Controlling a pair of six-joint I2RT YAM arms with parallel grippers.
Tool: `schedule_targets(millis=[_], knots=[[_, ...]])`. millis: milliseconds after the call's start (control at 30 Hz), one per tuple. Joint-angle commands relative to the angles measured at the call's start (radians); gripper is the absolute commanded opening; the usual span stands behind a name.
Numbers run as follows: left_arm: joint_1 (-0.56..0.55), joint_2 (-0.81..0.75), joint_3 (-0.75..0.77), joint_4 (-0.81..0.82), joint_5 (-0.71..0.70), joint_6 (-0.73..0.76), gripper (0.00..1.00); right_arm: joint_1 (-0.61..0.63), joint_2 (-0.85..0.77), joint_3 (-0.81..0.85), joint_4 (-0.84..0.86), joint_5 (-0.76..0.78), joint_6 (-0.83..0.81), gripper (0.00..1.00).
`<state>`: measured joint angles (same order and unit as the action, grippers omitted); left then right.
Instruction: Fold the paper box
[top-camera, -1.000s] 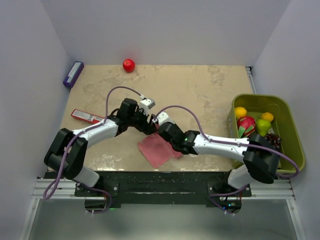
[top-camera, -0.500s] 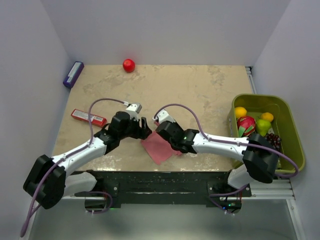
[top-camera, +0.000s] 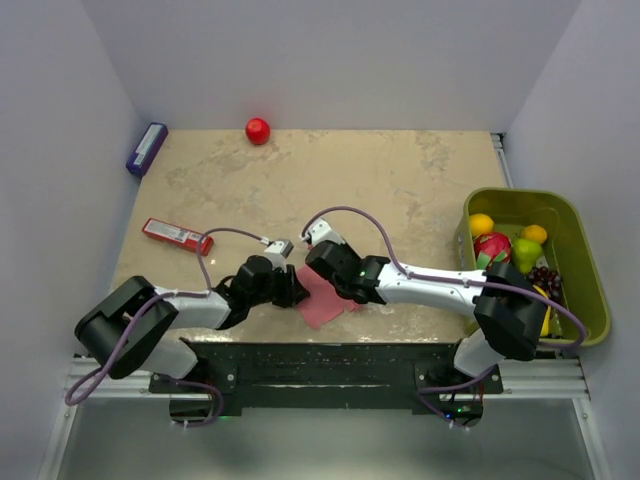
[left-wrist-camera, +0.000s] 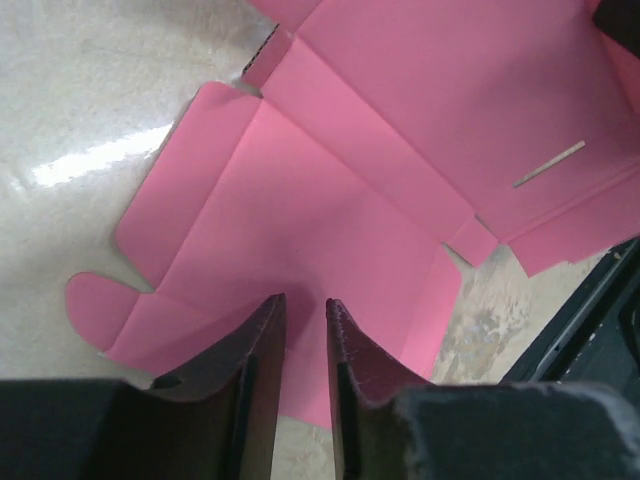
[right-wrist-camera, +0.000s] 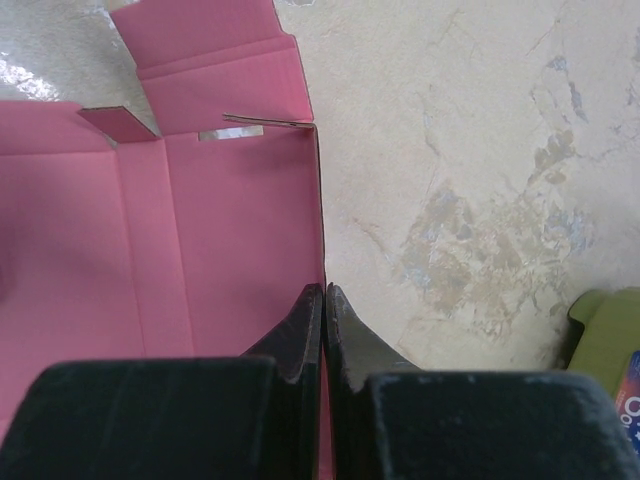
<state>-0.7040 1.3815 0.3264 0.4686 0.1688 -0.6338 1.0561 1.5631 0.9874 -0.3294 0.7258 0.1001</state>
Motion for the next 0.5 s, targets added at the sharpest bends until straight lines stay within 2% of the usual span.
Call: schedule_targets(millis=[0,133,467], knots=[[-0.023,0.068,-0.029,0.220,0.018,-0.041,0.24,0.024,0.017,0.054,0.006,0.035,0.007,0.00],[-0.034,0.134,-0.053,0.261,0.021,-0.049,0.16,0.051,0.040,0.065,0.007,0.031,0.018,0.00],[-0.038,0.157,-0.079,0.301,0.026,-0.058,0.14,0.169,0.117,0.085,-0.022,-0.018,0.105,0.00]])
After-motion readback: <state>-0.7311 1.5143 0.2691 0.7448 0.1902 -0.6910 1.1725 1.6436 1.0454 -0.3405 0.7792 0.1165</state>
